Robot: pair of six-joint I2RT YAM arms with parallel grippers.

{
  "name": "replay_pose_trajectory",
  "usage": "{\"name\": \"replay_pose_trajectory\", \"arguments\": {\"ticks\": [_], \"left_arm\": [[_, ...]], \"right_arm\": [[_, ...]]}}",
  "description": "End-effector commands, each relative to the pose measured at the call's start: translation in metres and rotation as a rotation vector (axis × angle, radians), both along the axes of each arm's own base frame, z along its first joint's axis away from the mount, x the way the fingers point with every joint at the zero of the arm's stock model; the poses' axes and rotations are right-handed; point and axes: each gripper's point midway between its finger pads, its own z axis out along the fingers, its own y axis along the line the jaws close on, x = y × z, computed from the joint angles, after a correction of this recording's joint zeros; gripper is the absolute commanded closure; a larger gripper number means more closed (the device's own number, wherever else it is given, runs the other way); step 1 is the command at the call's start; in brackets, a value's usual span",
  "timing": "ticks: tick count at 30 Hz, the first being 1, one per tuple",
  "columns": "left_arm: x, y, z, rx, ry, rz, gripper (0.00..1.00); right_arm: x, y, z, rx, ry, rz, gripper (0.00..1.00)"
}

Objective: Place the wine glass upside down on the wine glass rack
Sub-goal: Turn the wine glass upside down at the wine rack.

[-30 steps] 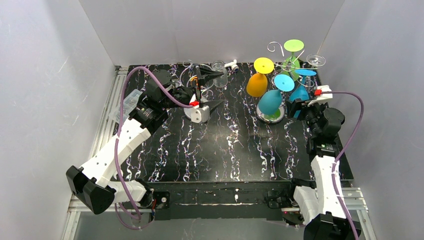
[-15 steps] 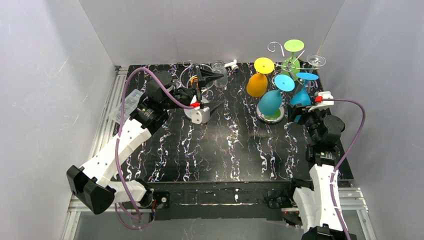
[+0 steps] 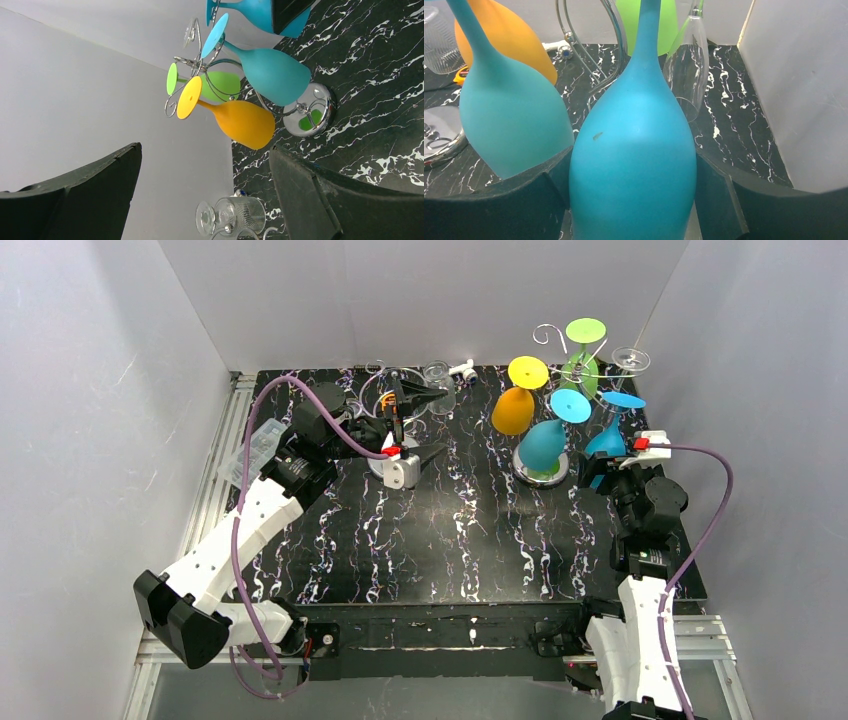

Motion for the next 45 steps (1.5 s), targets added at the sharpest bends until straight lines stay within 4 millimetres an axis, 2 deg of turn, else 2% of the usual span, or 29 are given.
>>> {"name": "replay_pose_trajectory", "arguments": {"ticks": [1,7,11,16,17,18,19,20,26,32,35,39,42,45], "left_arm": [[-0.010,0.007,0.009,-0.017,-0.023,-0.010,0.02],[-0.010,0.007,0.011,-0.020,-0.031,-0.011,0.02],[-0.010,0.008,0.012,-0.020,-0.035,-0.006,0.02],[-0.007,0.009,0.010,-0.023,-0.006,0.012,0.02],[-0.007,0.009,0.010,-0.024,0.004,0.015,0.02],[-0.008,0.009,0.010,-0.026,0.013,0.018,0.02],[-0.007,0.010,0.011,-0.031,0.026,0.024,0.02],[-0.008,0.011,0.011,-0.034,0.036,0.027,0.02],[-0.011,0.015,0.011,-0.030,0.057,0.042,0.02],[-0.010,0.020,0.019,-0.060,0.145,0.083,0.02],[-0.011,0.026,0.017,-0.077,0.278,0.129,0.02],[-0.004,0.039,0.015,-0.145,0.534,0.247,0.02],[-0.001,0.053,0.005,-0.194,0.723,0.335,0.02],[-0.004,0.069,-0.003,-0.245,0.824,0.406,0.02]], "right_arm": [[-0.001,-0.003,0.021,0.030,-0.062,-0.020,0.91],[-0.001,-0.007,0.016,0.139,-0.064,-0.067,0.82],[-0.001,-0.006,0.009,0.185,-0.041,-0.075,0.67],[-0.003,-0.010,0.007,0.192,-0.015,-0.103,0.55],[-0.004,-0.011,0.008,0.197,-0.015,-0.110,0.47],[-0.004,-0.012,0.009,0.203,-0.015,-0.120,0.33],[-0.004,-0.013,0.010,0.210,-0.016,-0.127,0.15],[-0.005,-0.013,0.011,0.214,-0.016,-0.131,0.03],[-0.008,-0.013,0.019,0.222,-0.016,-0.137,0.02],[-0.015,-0.012,0.029,0.223,-0.025,-0.140,0.02],[-0.023,-0.012,0.035,0.217,-0.019,-0.147,0.02],[-0.039,-0.005,0.052,0.220,-0.027,-0.128,0.02],[-0.053,-0.003,0.056,0.229,-0.006,-0.139,0.02],[-0.065,0.000,0.054,0.254,0.027,-0.141,0.02]]}}
